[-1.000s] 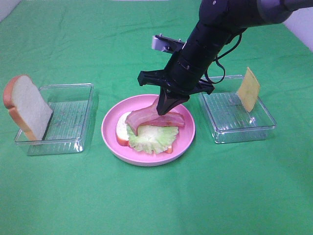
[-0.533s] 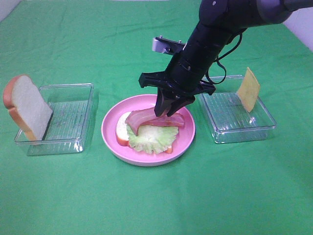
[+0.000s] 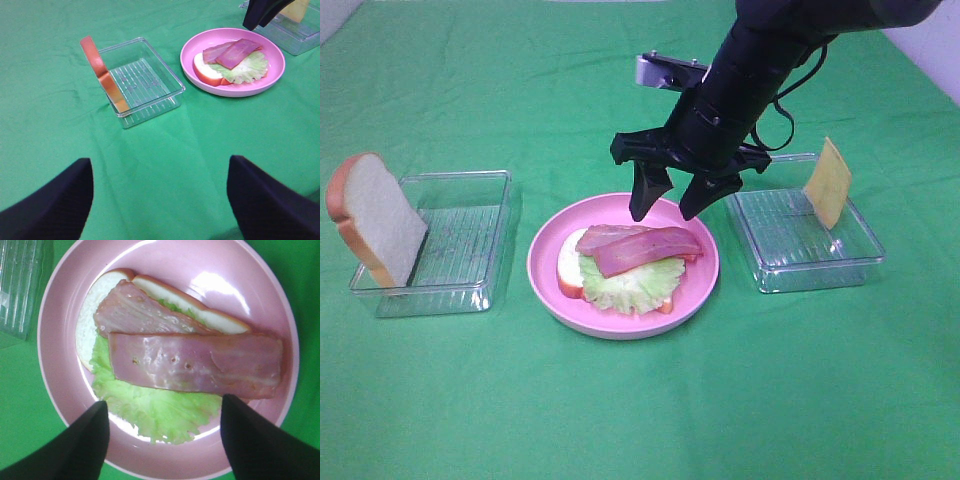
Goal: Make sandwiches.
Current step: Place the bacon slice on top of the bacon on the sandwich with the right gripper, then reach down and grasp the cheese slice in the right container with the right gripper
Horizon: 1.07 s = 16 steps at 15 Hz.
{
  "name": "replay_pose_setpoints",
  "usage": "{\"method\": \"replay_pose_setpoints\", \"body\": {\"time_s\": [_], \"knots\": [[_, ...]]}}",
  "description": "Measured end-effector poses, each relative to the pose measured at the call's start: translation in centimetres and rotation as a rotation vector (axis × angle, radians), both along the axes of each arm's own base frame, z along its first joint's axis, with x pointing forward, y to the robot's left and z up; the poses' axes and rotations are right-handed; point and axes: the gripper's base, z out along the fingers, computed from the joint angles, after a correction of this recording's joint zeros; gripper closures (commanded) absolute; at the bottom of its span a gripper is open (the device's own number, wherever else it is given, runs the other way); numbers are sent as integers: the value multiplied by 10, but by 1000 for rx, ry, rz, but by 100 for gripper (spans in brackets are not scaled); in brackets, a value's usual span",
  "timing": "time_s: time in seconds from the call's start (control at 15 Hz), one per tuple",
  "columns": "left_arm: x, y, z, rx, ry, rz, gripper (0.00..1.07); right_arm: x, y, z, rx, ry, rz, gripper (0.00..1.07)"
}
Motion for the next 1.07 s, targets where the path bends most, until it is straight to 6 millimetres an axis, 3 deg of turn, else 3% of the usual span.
{"method": "replay_pose_setpoints", "body": {"time_s": [0.27,0.53,0.73,1.07], "knots": [[0,0,0,0,0,0,36,6,-5,20,-75,-37,16,39],[0,0,0,0,0,0,36,18,-22,57,-194,-73,32,39],[0,0,0,0,0,0,36,39,-58,81,-207,-102,-52,39],[0,0,0,0,0,0,36,59,-129,83,-269,-99,-203,39]]}}
